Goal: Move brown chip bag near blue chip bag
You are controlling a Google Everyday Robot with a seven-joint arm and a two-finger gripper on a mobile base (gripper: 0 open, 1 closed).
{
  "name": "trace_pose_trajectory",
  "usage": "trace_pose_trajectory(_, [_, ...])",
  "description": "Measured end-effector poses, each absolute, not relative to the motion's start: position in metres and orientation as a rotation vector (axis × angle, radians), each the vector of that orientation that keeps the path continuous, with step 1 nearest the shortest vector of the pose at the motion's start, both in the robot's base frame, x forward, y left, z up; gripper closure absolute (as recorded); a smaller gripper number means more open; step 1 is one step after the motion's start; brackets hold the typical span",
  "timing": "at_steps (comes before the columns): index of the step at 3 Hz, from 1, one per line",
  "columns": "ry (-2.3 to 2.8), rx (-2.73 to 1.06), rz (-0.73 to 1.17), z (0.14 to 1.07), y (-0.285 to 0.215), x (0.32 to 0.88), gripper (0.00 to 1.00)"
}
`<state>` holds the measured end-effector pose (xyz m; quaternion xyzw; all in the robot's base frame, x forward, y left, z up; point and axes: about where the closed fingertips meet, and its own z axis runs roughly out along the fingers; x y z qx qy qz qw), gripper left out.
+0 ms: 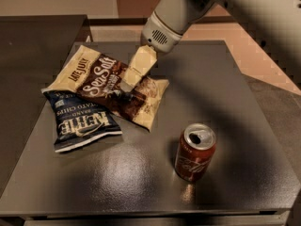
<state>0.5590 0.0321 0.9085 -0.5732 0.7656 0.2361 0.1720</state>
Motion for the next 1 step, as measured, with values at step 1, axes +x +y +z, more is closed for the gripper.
trace_pose_trajectory(1, [2.173,-1.627,0.67,0.9085,0.0322,0.559,0.0])
